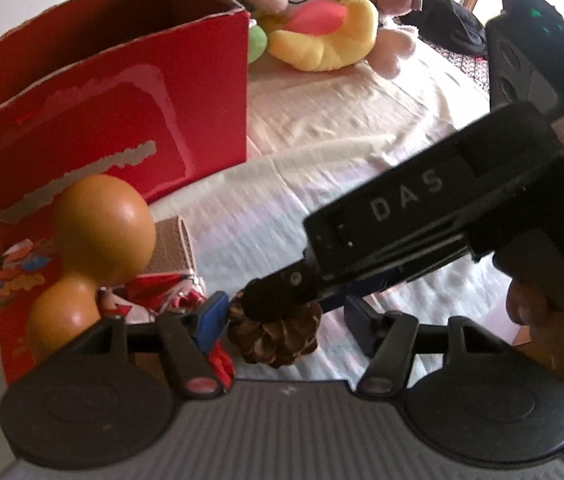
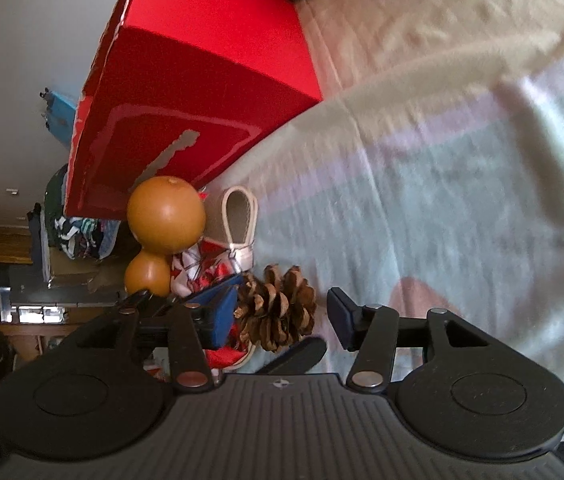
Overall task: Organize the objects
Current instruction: 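Close the right gripper on the pine cone and lift it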
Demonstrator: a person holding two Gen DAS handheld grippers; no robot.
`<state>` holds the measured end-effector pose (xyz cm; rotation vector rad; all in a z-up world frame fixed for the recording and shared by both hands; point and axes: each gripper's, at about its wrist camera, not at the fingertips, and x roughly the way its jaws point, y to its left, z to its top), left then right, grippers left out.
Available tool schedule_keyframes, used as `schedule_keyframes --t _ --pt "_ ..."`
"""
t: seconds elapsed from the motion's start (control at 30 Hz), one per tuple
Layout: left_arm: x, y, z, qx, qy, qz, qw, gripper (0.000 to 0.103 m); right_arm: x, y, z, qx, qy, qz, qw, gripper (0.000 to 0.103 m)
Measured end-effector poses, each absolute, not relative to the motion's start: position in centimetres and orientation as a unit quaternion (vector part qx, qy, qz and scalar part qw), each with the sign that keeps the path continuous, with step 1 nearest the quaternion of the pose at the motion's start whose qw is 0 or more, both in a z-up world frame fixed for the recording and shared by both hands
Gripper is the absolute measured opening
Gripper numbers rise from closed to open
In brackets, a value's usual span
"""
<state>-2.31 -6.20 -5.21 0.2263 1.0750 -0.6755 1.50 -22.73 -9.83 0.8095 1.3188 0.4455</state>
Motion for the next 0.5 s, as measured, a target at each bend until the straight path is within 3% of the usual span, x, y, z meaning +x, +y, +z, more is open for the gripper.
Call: schedule_keyframes --t 0.13,0.2,0.5 --pt "-2.5 -6.6 -5.1 0.107 0.498 -0.327 0.796 0.062 1.5 -23.2 -9.7 0.371 0.591 0.185 0.692 0.046" --pt "-2.6 -6.9 -5.0 0.110 0.498 -0.338 0.791 0.056 1.2 -23.8 -9.5 0.376 0.589 0.172 0.695 0.046" --pt "-1.2 -8.0 -1.7 0.080 0.463 -0.413 0.780 0.054 -0.8 -26.2 -5.7 0.390 0.542 0.116 0.736 0.046"
